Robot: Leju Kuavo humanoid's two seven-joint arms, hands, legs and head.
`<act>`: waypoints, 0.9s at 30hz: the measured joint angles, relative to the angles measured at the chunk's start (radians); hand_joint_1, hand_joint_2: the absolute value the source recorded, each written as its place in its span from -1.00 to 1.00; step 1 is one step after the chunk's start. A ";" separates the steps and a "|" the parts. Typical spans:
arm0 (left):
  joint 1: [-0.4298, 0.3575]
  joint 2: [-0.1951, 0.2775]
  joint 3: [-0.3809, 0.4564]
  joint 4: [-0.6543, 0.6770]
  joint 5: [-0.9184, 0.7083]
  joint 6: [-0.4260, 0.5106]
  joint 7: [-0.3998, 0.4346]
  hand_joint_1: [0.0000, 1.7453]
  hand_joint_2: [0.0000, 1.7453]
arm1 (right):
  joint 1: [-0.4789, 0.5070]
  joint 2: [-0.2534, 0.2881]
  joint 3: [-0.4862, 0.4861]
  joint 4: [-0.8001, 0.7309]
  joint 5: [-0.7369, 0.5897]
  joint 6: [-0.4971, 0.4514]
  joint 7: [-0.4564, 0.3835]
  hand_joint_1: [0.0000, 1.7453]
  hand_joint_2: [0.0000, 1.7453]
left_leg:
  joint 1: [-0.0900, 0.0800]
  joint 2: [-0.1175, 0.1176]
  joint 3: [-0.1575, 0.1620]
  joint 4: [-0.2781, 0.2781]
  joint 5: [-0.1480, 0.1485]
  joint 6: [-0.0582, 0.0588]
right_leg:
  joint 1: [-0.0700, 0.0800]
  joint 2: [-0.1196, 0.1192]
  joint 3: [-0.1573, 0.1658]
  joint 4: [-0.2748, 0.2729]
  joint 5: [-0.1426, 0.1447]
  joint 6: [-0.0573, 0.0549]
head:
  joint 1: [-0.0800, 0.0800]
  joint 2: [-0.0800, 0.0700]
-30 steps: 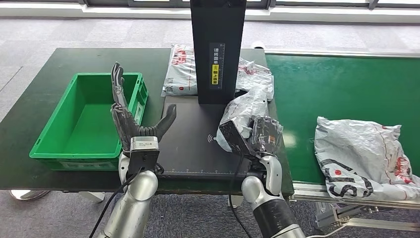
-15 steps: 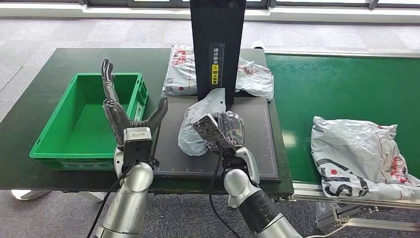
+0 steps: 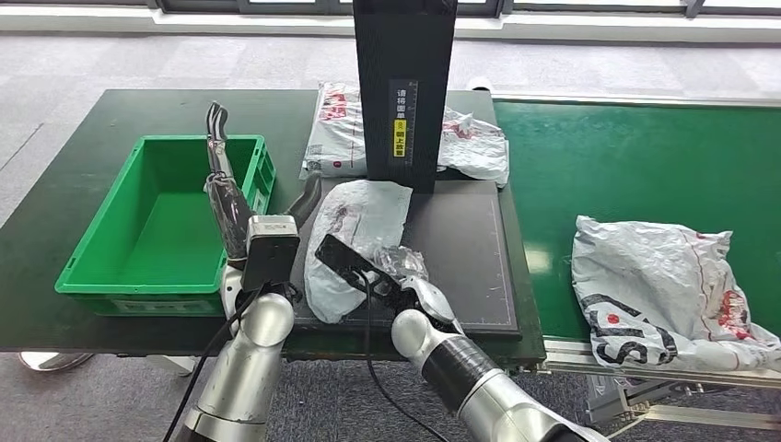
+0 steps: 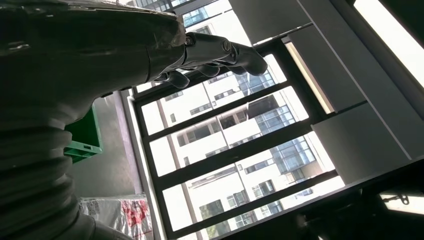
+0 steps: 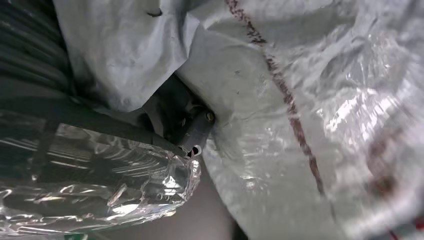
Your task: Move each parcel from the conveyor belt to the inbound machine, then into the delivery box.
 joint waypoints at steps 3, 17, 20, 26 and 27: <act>-0.009 -0.003 0.000 0.021 0.000 0.000 0.000 -1.00 1.00 | -0.008 -0.008 0.049 0.073 0.025 0.033 0.022 -1.00 -1.00 | 0.000 0.001 0.000 0.000 0.000 0.000 | 0.000 0.001 0.000 0.000 0.000 0.000 | 0.000 0.000; -0.018 -0.006 0.002 0.067 0.000 0.000 -0.045 -1.00 1.00 | -0.039 -0.068 0.112 0.161 0.110 0.053 0.070 -1.00 -1.00 | 0.000 0.002 0.004 0.000 0.000 0.000 | 0.000 0.002 0.004 -0.001 0.000 0.000 | 0.000 0.000; -0.017 -0.006 0.009 0.071 -0.004 0.000 -0.048 -1.00 1.00 | -0.044 -0.088 0.112 0.161 0.141 -0.003 0.071 -1.00 -1.00 | 0.000 0.002 0.004 0.000 0.000 0.000 | 0.000 0.002 0.005 -0.001 0.001 0.001 | 0.000 0.000; -0.014 -0.006 0.014 0.054 -0.036 0.000 -0.021 -1.00 1.00 | -0.047 -0.121 0.112 0.135 0.239 -0.112 0.092 -1.00 -1.00 | 0.000 0.003 0.004 0.000 0.000 0.000 | 0.000 0.003 0.004 -0.001 0.002 0.001 | 0.000 0.000; -0.014 -0.006 0.014 0.053 -0.037 0.000 -0.020 -1.00 1.00 | -0.047 -0.125 0.112 0.132 0.243 -0.114 0.093 -1.00 -1.00 | 0.000 0.003 0.004 0.000 0.000 0.000 | 0.000 0.003 0.003 -0.001 0.002 0.001 | 0.000 0.000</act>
